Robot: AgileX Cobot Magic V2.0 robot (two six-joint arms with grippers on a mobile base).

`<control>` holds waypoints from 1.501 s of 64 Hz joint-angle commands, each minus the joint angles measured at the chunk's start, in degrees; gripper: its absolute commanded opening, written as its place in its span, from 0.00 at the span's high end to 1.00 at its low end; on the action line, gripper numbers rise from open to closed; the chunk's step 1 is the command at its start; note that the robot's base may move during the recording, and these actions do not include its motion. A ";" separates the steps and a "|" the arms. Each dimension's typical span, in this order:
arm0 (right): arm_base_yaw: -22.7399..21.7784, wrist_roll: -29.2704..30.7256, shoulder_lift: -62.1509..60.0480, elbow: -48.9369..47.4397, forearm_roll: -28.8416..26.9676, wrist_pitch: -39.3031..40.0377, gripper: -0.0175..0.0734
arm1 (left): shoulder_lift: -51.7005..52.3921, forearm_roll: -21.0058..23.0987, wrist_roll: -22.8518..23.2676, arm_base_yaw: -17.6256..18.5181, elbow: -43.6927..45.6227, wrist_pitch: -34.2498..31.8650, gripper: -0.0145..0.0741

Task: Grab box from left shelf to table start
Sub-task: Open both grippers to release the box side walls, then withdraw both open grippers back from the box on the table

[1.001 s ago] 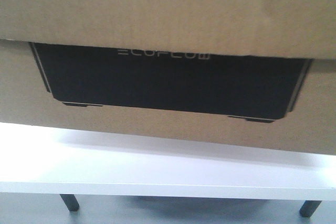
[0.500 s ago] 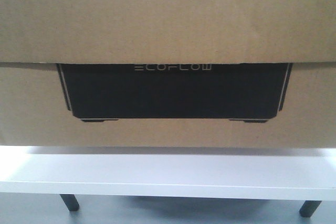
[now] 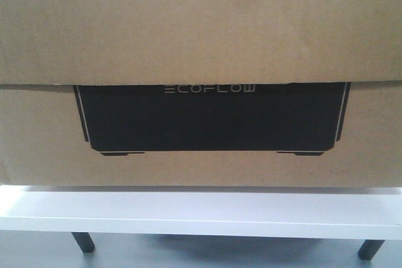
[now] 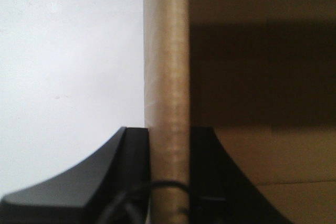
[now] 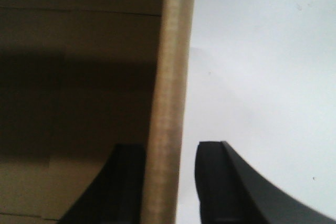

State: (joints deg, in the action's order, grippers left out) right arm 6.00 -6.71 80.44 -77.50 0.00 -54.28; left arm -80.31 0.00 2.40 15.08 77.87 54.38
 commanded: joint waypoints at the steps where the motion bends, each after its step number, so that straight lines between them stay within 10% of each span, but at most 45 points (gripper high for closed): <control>1: 0.62 -2.07 -1.31 -2.47 -5.90 5.43 0.77 | 2.51 11.93 -0.84 1.65 2.87 -7.12 0.85; 11: 0.62 -2.07 -1.31 -2.47 -5.90 6.58 0.61 | 2.13 11.21 -0.84 1.65 2.87 -7.17 0.80; 21: 0.62 -2.21 -1.31 -2.86 -5.61 7.74 0.36 | 2.03 8.94 -0.84 1.65 3.21 -7.30 0.51; 34: 0.62 -2.34 -1.83 -6.11 -5.04 8.20 0.33 | 2.03 5.37 -0.84 1.65 6.87 -7.87 0.26; 75: 0.62 -2.29 -4.07 -7.25 -2.80 7.44 0.33 | 2.12 3.68 -0.84 1.65 9.35 -4.86 0.27; 83: 0.62 -2.29 -6.95 -7.25 -2.79 7.68 0.40 | 4.52 1.68 -0.74 1.65 9.35 -4.86 0.47; 91: 0.62 -2.16 -10.23 -7.25 -2.17 8.04 0.68 | 7.84 0.00 -0.74 1.65 9.35 -5.64 0.86; 96: 0.62 -2.16 -10.75 -7.25 -1.72 8.65 0.78 | 8.22 -1.08 -0.74 1.65 9.35 -6.79 0.83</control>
State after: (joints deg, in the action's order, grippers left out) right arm 6.55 -9.20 71.85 -82.73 -2.78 -50.42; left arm -74.36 0.00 1.98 16.45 85.35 52.24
